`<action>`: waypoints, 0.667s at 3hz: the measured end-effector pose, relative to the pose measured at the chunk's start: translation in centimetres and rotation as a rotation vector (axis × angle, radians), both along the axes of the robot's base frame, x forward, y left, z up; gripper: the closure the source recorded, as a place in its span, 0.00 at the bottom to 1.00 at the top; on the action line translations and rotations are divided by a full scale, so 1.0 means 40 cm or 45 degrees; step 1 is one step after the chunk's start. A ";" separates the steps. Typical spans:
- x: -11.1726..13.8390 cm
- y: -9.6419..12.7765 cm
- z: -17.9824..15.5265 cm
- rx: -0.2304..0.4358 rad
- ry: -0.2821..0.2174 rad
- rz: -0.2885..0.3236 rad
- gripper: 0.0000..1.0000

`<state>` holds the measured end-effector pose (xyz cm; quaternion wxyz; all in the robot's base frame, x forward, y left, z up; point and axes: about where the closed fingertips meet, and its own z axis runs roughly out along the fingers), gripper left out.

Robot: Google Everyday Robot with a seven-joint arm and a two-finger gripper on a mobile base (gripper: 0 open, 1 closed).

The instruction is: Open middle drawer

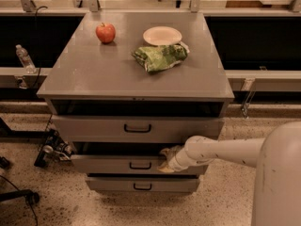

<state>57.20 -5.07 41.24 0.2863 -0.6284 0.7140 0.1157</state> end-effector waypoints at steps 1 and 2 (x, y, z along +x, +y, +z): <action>-0.035 -0.006 0.018 0.001 0.005 0.016 0.87; -0.092 -0.022 0.023 0.007 0.049 0.025 1.00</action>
Offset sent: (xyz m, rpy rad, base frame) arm -0.0640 -0.0203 0.0136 0.0098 0.0809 0.0231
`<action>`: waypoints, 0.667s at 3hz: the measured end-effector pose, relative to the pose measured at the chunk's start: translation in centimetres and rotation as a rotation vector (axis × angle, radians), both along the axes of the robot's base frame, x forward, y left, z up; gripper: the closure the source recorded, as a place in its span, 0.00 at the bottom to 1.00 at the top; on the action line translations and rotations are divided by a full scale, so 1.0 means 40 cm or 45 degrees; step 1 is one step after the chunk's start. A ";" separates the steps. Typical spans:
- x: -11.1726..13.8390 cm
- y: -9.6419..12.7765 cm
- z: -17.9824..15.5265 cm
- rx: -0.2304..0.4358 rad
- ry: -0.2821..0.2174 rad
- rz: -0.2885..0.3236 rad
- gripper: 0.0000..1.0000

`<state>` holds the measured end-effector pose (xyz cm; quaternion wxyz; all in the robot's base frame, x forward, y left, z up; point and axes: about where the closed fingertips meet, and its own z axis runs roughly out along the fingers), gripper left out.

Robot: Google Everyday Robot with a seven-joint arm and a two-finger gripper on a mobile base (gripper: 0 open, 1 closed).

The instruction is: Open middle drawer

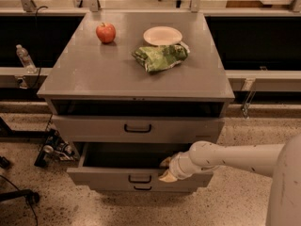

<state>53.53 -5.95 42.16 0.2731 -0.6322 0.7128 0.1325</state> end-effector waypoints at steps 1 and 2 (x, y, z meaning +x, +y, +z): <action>-0.035 -0.009 0.003 0.009 0.026 -0.001 1.00; -0.089 -0.023 -0.003 0.027 0.071 -0.013 1.00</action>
Offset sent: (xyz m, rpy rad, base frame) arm -0.0729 -0.0223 -0.0029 0.0447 0.1153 -0.0311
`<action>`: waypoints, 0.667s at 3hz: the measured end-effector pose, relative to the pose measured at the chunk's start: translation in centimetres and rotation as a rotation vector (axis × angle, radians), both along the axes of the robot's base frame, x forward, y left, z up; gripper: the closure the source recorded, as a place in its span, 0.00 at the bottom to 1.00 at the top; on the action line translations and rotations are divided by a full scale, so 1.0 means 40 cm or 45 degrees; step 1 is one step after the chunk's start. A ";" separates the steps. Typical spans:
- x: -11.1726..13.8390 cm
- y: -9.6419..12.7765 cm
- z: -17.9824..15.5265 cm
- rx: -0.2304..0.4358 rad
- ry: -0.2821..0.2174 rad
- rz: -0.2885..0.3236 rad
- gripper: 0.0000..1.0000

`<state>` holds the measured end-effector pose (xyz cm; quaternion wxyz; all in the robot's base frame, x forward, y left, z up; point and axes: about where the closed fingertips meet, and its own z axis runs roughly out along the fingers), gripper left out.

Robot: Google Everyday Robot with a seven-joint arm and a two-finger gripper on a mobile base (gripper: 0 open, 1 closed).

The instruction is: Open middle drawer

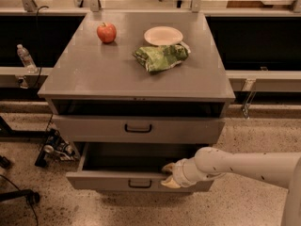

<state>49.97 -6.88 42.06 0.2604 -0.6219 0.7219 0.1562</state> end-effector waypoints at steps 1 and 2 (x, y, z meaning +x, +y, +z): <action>-0.006 -0.002 -0.004 0.002 0.007 -0.004 1.00; -0.053 -0.020 -0.031 0.020 0.063 -0.037 1.00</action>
Offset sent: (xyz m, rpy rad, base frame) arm -0.0717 -0.0301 -0.0436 0.0540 0.1683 -0.1063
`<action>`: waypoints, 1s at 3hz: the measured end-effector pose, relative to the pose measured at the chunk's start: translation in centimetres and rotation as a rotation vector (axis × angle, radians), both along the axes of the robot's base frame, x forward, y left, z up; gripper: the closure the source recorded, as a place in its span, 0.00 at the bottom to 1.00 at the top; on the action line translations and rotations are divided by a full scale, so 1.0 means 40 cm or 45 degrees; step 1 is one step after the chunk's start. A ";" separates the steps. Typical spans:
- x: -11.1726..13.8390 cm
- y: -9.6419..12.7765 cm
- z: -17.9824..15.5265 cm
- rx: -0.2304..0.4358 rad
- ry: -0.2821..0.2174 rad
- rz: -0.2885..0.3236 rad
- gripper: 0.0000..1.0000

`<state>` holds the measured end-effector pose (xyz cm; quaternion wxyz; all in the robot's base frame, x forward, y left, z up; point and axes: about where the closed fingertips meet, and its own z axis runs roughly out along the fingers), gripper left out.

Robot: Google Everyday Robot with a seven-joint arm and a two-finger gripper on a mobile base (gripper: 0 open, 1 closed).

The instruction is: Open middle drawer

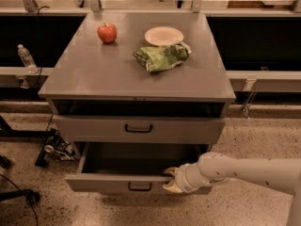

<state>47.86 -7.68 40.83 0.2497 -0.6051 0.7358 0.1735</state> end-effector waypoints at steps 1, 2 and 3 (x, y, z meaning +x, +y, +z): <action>-0.001 0.000 0.005 0.000 0.001 0.000 1.00; -0.001 0.000 0.005 0.000 0.001 0.000 1.00; -0.010 0.003 0.001 -0.019 0.005 0.001 1.00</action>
Offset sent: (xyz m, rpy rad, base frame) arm -0.0907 -0.0350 -0.0290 0.0149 0.1694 -0.1297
